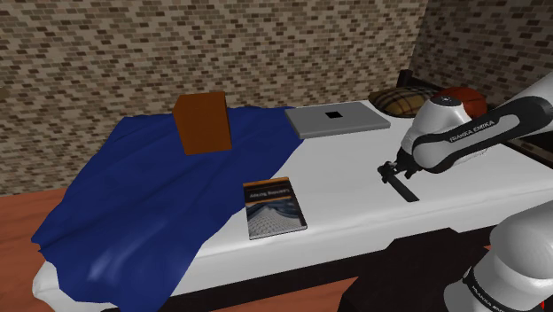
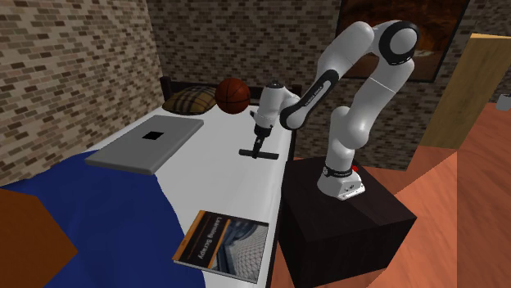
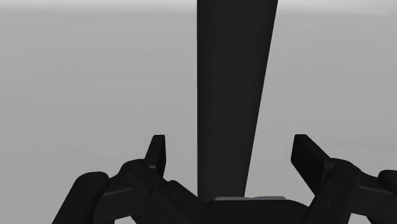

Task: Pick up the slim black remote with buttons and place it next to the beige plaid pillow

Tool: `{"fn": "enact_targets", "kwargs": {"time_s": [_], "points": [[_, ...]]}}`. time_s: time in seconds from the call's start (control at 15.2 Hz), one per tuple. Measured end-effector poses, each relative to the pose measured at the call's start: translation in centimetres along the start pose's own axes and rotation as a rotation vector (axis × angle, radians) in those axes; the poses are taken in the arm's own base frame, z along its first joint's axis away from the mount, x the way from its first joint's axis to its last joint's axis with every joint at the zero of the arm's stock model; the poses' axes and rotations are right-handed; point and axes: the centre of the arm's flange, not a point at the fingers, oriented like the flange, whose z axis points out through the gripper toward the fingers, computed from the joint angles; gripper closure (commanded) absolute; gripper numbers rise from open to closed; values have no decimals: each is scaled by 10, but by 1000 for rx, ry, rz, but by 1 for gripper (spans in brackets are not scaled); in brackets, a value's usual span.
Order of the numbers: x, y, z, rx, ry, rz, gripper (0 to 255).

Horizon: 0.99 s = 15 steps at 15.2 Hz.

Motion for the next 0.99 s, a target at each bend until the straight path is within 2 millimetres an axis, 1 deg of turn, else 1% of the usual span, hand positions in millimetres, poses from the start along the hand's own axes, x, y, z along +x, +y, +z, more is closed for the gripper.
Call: {"fn": "enact_targets", "kwargs": {"time_s": [0.13, 0.46, 0.53, 0.73, 0.99], "points": [[0, 0, 5, 0, 1, 0, 0], [0, 1, 7, 0, 1, 0, 0], [0, 1, 7, 0, 1, 0, 255], [4, -1, 2, 3, 17, -5, 255], [3, 2, 2, 3, 19, -3, 255]]}}
